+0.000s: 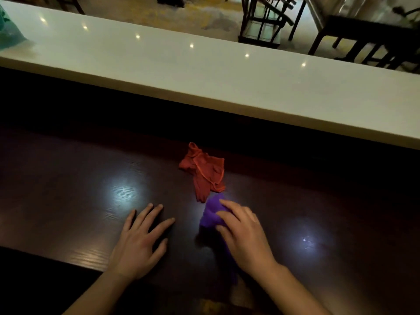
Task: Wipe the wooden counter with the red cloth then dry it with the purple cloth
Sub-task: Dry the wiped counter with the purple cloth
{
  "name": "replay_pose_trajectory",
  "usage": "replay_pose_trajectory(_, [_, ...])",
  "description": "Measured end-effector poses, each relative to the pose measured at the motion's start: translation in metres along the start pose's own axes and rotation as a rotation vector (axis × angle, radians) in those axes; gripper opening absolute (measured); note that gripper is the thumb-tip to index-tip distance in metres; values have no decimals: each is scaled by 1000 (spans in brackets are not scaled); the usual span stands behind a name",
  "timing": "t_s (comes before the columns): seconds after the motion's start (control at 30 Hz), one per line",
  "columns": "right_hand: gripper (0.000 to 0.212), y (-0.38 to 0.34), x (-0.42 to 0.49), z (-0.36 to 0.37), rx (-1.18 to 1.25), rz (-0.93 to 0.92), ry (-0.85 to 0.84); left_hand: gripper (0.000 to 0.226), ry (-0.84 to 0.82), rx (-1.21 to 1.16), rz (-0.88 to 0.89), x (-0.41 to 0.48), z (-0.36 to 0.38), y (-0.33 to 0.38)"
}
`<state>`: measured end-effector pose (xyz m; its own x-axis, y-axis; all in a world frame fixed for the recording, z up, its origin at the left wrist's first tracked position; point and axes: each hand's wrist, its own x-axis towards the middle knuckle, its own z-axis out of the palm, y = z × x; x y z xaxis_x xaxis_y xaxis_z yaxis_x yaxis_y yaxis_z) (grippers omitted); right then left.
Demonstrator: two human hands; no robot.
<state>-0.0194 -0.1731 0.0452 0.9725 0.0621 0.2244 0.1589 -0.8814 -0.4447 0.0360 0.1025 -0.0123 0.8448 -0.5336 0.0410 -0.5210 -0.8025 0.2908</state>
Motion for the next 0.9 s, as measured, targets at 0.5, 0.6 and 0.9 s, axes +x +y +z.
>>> replay_pose_trajectory(0.5, [56,72,-16,22,-330,104,-219,59,11,55,-319,39,32,89])
replay_pose_trajectory(0.6, [60,100,34,19,-310,282,-183,58,34,78,-304,38,36,85])
replay_pose_trajectory(0.9, [49,48,33,44,-199,158,-189,59,73,11,-330,39,29,91])
